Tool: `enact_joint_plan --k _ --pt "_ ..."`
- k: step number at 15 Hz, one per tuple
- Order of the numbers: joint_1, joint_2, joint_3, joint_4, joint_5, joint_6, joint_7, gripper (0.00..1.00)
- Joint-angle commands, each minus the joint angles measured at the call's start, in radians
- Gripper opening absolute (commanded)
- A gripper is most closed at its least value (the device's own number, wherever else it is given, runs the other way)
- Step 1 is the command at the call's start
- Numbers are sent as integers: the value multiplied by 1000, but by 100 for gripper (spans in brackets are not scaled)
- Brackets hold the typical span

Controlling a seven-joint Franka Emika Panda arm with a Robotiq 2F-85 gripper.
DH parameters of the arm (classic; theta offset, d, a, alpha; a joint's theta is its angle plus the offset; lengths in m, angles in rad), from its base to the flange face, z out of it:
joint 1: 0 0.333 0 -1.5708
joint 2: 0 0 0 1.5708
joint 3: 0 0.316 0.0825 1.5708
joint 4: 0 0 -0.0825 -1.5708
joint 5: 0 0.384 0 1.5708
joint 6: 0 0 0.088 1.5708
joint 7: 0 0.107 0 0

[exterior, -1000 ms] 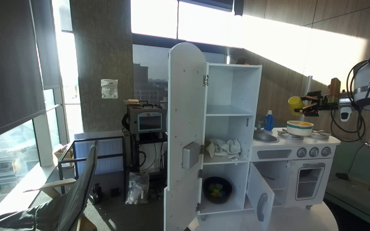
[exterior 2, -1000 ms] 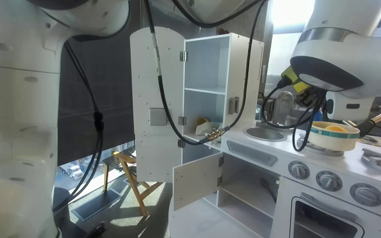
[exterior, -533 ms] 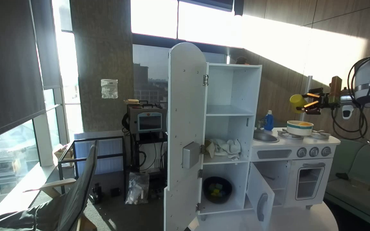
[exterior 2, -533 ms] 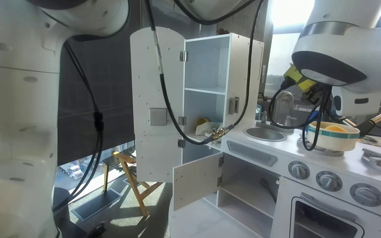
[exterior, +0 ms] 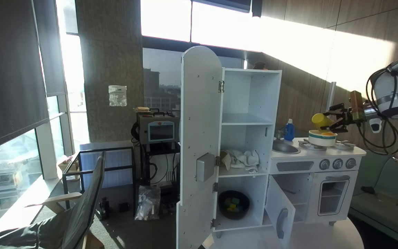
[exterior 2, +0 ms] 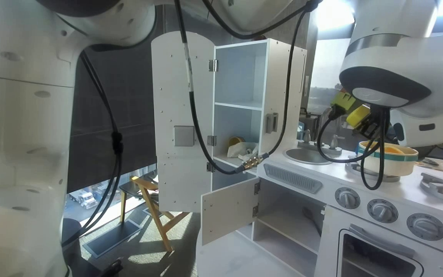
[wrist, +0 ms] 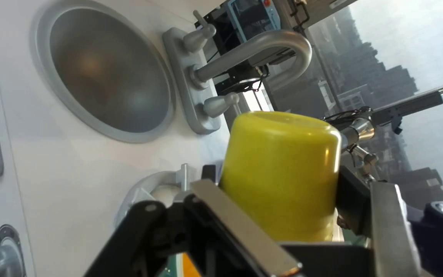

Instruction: Take the yellow cup out of the sink

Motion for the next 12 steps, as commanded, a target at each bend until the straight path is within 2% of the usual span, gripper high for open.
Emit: enact_joint_plan --k 1,2,3,6,9,10,12 --pt "28 -6 -2 10 -110 147 -52 50" --pt "32 0 1 10 -129 190 -75 50" --pt "85 -161 11 -84 -237 277 -16 50" --pt "129 -224 48 -102 -384 432 -16 50" --pt "162 -324 112 -126 -596 541 30 50" --pt "167 -355 141 -138 -696 575 70 50" --pt "88 -386 272 -163 -872 627 147 50"
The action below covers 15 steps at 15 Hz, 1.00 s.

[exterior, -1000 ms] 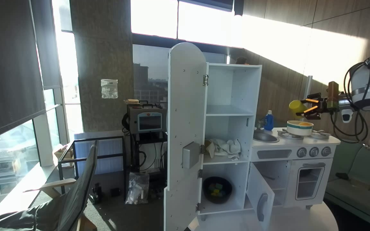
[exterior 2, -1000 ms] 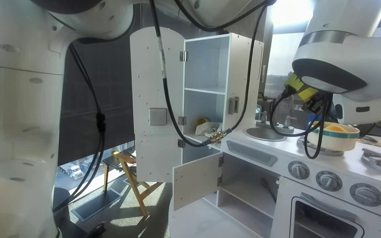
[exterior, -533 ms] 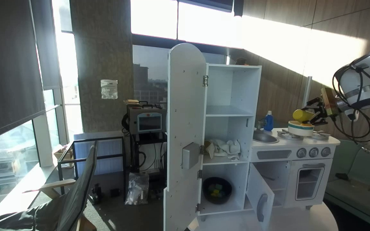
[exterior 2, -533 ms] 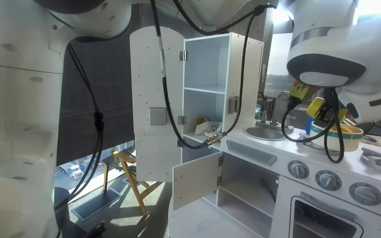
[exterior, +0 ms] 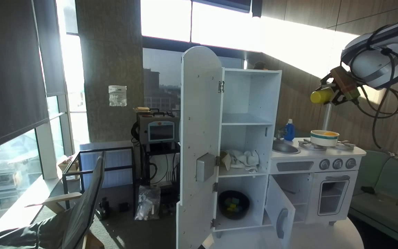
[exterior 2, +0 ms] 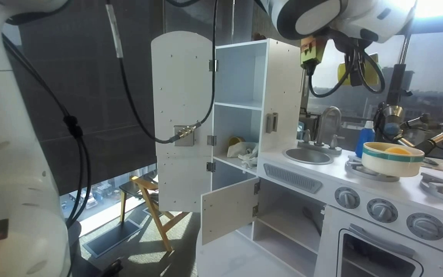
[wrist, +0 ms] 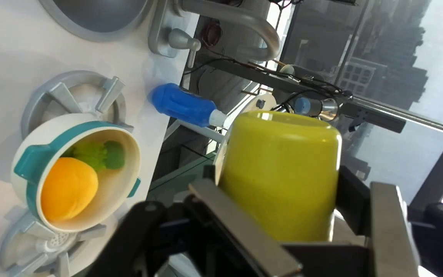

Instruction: Take the yellow cup out of the sink

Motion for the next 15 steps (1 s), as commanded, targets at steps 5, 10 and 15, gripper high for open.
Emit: enact_joint_plan --k 5,10,15 --pt "-136 -102 315 -92 -631 96 262 50" --pt "-116 -81 301 -131 -980 81 400 50" --pt "-209 -56 371 -227 -1307 142 597 50"
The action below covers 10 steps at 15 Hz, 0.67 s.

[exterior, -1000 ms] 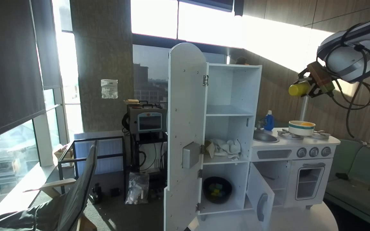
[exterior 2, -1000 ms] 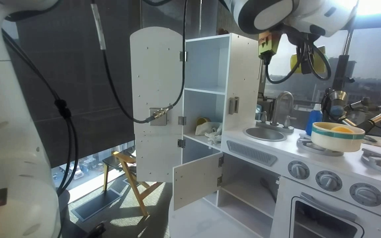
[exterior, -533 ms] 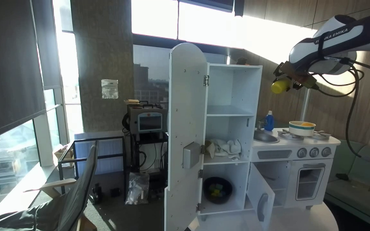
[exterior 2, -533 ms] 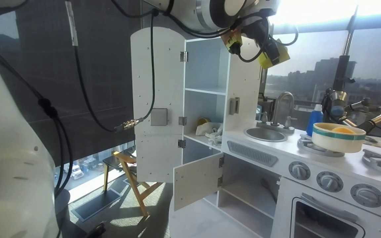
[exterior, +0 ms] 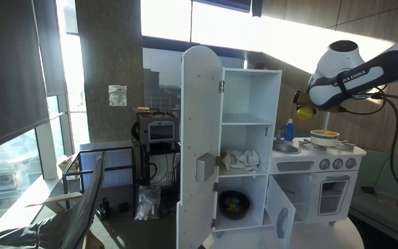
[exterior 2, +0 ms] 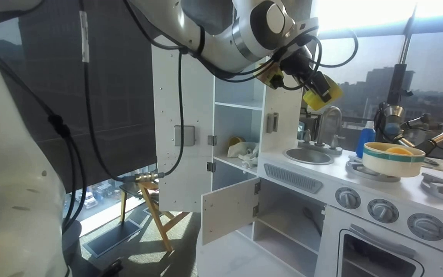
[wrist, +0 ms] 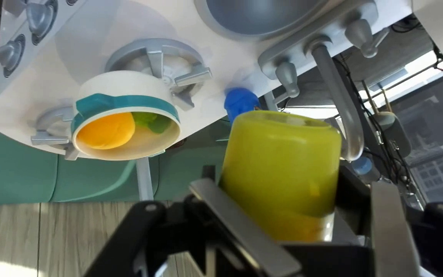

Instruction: Take the yellow cup out of the sink

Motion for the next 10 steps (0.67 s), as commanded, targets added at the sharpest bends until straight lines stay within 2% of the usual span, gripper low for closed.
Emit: enact_joint_plan --k 1,3,9,10 --pt "-65 8 54 -62 -254 82 196 50" --pt "-80 15 76 -96 -411 56 305 50" --pt "-67 28 100 -172 -644 51 542 50" --pt "-73 31 109 -174 -700 14 598 50"
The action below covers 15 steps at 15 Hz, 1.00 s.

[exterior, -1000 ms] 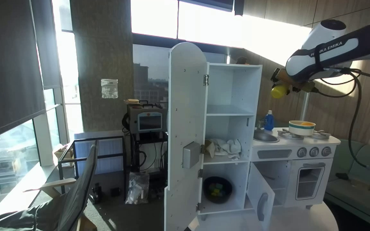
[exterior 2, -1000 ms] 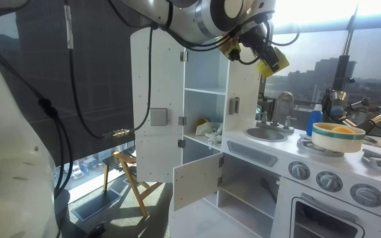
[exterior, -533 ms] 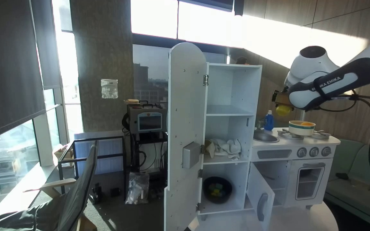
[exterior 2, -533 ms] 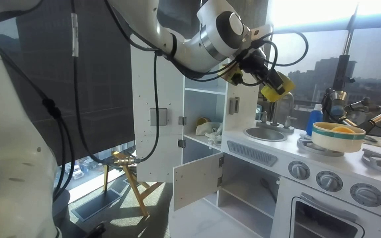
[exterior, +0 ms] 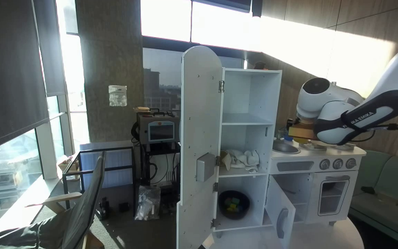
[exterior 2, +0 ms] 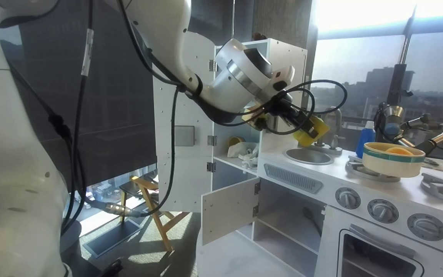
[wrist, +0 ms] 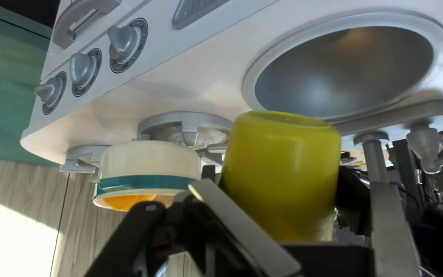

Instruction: Take the yellow cup out of the sink

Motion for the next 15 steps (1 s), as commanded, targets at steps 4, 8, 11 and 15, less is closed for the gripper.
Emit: enact_joint_plan --k 4,8,11,15 --pt "-12 -23 28 -49 -278 -77 282 50" --pt "-13 15 34 -39 -449 -142 449 50" --pt "138 55 -116 -21 -528 -164 534 50" --pt "235 97 -202 3 -547 -150 564 50"
